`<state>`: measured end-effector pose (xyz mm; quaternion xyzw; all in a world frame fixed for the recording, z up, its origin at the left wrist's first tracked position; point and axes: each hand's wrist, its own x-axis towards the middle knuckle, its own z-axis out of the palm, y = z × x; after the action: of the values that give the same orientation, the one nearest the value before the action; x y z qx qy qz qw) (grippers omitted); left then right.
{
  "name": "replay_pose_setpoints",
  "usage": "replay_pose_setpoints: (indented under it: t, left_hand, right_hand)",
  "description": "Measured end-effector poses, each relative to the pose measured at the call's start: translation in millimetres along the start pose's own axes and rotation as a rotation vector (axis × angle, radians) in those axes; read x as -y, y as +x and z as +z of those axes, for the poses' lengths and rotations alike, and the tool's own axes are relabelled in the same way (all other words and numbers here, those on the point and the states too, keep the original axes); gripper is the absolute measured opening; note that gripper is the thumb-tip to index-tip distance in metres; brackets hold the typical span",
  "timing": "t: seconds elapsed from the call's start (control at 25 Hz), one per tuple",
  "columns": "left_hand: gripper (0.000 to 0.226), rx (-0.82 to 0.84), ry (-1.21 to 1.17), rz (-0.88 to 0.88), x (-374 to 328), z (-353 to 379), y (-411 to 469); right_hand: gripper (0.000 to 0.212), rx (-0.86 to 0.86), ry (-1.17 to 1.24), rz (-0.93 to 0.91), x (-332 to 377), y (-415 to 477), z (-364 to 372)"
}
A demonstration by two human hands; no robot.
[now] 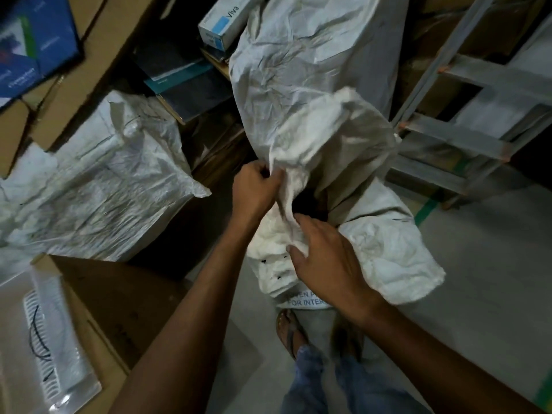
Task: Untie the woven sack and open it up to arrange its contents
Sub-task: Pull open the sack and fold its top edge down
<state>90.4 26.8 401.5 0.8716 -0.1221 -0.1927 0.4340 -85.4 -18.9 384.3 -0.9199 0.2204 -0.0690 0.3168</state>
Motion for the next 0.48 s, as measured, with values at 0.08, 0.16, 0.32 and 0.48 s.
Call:
replay_pose_setpoints:
  t: [0.08,0.16,0.32,0.48]
  left_hand:
    - [0.035,-0.071,-0.137,-0.026,-11.2,-0.1,-2.3]
    - [0.032,-0.125,-0.201,-0.052,-20.8,-2.1,-3.8]
    - [0.023,-0.25,-0.425,-0.172,-26.5,6.3,-11.1]
    - [0.012,-0.258,-0.614,-0.343,-14.6,24.4,-30.7]
  right_hand:
    - [0.057,0.053,-0.127,0.027,-14.9,-15.3,-5.5]
    - [0.052,0.066,-0.28,0.039,-35.0,-24.4,-14.7]
    - [0.035,0.118,-0.218,0.139,-77.9,-30.9,-31.5]
    - [0.037,0.184,0.062,0.174,-112.9,-39.3,-43.2]
